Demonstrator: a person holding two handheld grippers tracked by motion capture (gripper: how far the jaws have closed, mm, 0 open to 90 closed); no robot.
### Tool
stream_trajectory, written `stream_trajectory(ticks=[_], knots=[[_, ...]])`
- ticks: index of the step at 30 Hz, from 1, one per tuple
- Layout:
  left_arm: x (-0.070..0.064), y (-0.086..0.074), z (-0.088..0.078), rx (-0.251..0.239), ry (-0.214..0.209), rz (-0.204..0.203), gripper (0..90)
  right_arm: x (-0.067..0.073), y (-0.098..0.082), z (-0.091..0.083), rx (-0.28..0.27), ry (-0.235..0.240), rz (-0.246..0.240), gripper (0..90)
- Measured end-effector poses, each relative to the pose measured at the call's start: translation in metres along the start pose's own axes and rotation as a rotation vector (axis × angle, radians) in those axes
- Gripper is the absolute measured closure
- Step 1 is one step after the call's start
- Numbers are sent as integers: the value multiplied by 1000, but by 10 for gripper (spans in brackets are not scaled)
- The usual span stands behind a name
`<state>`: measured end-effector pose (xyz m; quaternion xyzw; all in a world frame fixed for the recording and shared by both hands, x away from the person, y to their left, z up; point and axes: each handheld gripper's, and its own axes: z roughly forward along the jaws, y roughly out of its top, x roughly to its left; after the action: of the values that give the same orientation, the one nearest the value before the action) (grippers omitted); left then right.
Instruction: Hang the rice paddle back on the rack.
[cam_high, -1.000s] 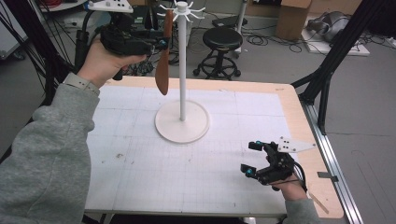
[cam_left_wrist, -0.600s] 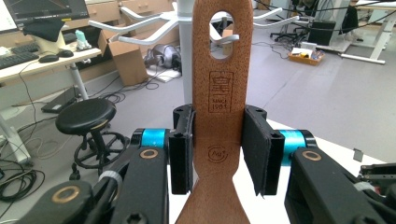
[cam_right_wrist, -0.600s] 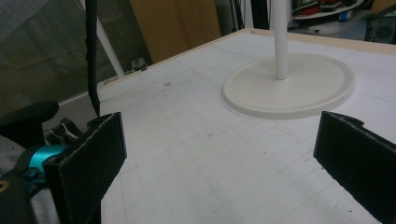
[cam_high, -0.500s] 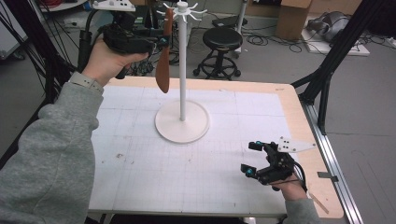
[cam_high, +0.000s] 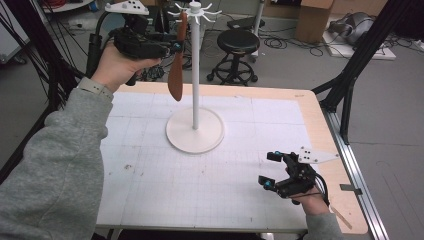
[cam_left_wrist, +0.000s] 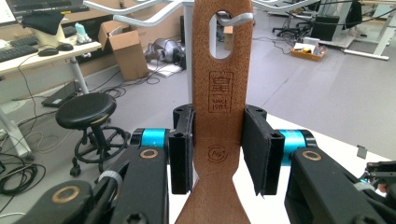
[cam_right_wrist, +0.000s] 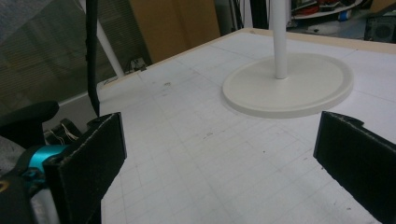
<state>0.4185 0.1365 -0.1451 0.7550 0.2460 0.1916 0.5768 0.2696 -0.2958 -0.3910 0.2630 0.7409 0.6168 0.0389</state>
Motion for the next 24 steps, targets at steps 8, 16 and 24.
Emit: stream_trajectory(ticks=[8, 16, 24], knots=[[0, -2, 0, 0, -1, -7, 536, 1, 0, 0, 4, 0, -1, 9], [2, -17, -8, -5, -24, -17, 404, 2, 0, 1, 10, 2, -6, 9], [2, -35, -22, -45, -55, -10, 168, 3, -2, 5, 32, 8, -11, 9]])
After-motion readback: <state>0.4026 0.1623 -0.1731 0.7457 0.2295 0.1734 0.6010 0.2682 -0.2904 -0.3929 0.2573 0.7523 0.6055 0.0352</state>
